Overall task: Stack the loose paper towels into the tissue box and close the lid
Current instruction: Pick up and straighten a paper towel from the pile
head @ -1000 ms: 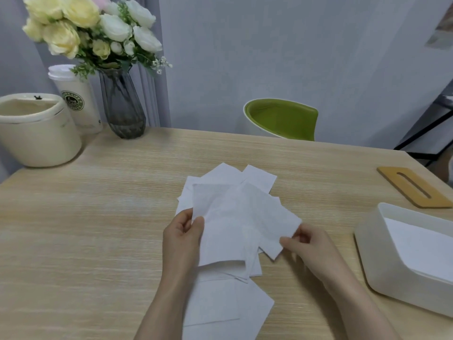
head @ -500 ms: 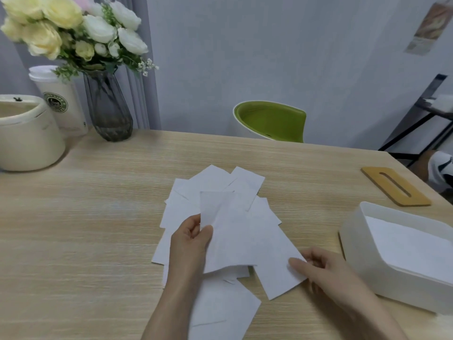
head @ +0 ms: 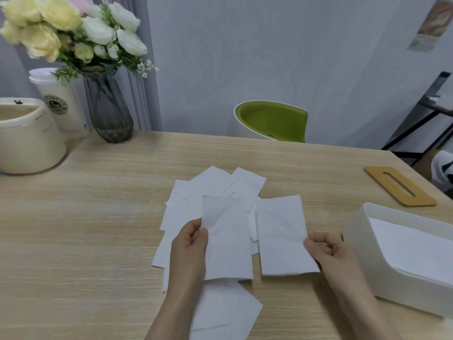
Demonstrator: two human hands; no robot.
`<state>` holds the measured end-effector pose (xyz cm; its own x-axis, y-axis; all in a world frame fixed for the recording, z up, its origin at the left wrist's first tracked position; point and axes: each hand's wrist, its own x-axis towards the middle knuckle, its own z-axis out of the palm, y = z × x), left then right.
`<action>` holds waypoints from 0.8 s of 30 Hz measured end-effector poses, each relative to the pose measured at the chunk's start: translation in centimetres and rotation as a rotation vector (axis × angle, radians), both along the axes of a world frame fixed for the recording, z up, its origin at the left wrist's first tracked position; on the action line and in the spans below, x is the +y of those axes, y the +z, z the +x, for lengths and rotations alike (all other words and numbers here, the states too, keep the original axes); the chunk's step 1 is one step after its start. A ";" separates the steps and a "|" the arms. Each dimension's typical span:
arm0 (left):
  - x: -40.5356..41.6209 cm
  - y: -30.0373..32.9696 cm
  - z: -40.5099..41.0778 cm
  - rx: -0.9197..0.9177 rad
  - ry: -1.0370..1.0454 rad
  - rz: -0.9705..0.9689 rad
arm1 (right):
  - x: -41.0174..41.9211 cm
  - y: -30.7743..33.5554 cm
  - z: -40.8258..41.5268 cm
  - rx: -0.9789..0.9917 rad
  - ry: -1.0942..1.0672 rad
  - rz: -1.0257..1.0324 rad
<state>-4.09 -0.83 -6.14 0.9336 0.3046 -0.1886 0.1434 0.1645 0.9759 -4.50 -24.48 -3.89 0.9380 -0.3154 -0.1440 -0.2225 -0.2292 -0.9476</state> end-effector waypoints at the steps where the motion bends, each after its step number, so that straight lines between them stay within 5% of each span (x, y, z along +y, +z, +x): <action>1: 0.0 0.0 0.0 0.002 0.006 0.004 | 0.1 0.1 -0.2 -0.013 -0.034 0.050; 7: -0.2 0.2 -0.1 0.017 0.011 0.009 | 2.4 1.6 -0.8 -0.031 -0.024 0.275; 24: -0.1 0.5 -0.1 0.033 -0.018 -0.075 | 8.3 0.1 -0.8 -0.073 0.180 0.211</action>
